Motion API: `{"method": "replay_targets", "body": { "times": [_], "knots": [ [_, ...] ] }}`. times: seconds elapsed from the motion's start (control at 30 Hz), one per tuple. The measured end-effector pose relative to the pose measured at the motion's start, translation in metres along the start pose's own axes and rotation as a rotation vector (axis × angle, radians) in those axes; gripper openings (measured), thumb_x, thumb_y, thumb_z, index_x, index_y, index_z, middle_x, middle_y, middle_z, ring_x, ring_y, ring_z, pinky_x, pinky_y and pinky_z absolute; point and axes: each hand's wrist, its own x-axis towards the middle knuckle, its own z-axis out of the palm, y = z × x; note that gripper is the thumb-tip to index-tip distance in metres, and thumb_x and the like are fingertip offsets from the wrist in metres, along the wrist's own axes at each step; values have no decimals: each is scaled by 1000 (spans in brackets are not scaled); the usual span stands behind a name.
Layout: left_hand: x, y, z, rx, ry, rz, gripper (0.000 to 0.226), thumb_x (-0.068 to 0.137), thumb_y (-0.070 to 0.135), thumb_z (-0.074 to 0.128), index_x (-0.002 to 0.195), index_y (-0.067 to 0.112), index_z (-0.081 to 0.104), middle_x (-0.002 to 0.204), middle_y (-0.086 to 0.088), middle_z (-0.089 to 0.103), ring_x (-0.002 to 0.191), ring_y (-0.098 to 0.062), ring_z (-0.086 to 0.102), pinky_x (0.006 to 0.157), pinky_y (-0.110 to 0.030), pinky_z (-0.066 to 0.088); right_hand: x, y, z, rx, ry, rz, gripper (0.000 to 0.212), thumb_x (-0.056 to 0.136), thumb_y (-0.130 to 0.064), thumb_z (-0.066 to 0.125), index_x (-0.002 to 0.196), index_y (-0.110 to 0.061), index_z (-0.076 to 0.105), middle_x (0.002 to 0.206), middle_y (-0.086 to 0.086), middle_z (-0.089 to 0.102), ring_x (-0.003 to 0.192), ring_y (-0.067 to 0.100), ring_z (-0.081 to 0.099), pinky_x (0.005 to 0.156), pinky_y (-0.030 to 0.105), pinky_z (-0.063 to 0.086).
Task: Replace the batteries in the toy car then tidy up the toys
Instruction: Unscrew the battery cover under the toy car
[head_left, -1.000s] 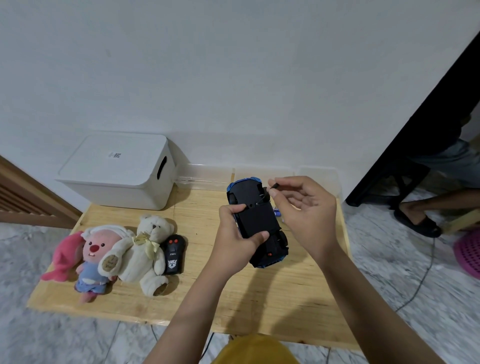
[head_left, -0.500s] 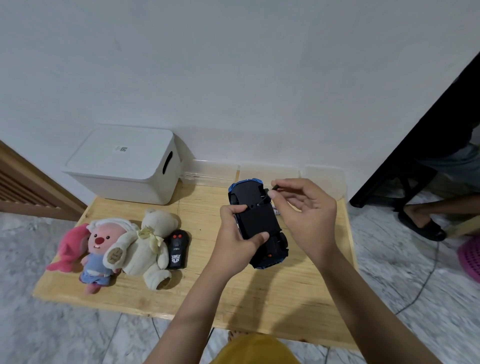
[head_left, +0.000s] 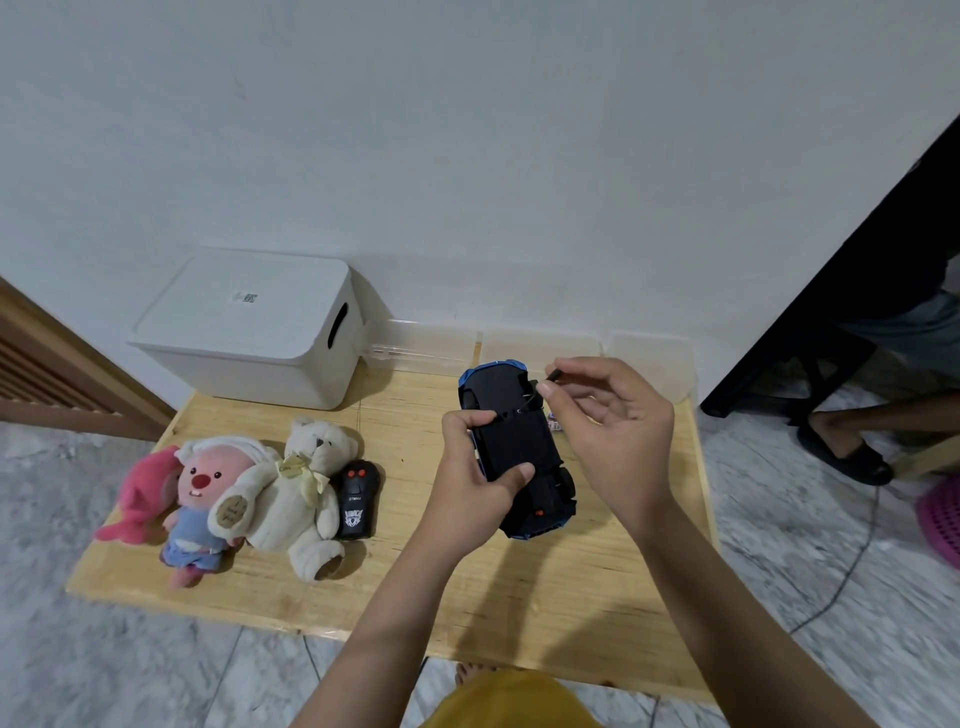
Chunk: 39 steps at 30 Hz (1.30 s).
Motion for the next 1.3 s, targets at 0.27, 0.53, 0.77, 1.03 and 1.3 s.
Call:
{"method": "replay_targets", "body": {
  "times": [0.27, 0.53, 0.77, 1.03, 1.3],
  "knots": [
    [2, -5, -1, -24, 34, -28, 48, 85, -8, 62, 112, 19, 34, 108, 0, 51, 87, -2, 60, 62, -12, 51, 9, 11, -18, 144, 55, 136, 24, 75, 7, 71, 93, -7, 64, 77, 5, 70, 75, 17, 67, 66, 23, 56],
    [1, -23, -3, -46, 36, -123, 48, 85, -8, 62, 116, 17, 34, 103, 6, 52, 80, 5, 61, 61, -11, 51, -23, 55, -55, 138, 146, 420, 12, 77, -1, 72, 87, -6, 69, 79, 9, 71, 83, 28, 71, 76, 33, 58],
    [2, -41, -9, -30, 50, -175, 48, 86, -6, 62, 116, 17, 33, 107, 6, 50, 92, -4, 59, 62, -12, 54, -60, 128, -80, -468, 176, 569, 12, 71, -8, 79, 67, -14, 69, 69, -6, 69, 68, 8, 68, 69, 17, 53],
    [-1, -49, -9, -9, 23, -215, 48, 86, -7, 62, 116, 17, 33, 105, 7, 49, 90, -3, 57, 59, -10, 52, -81, 175, -83, -787, -10, 384, 11, 74, -3, 74, 84, -8, 73, 78, 2, 67, 84, 25, 61, 76, 34, 50],
    [-7, -55, -12, -10, 12, -233, 50, 85, -5, 64, 116, 19, 34, 106, 6, 50, 90, -5, 57, 58, -9, 50, -83, 182, -82, -814, -43, 367, 16, 74, -3, 73, 90, -5, 74, 77, 0, 58, 82, 25, 61, 72, 30, 48]
  ]
}}
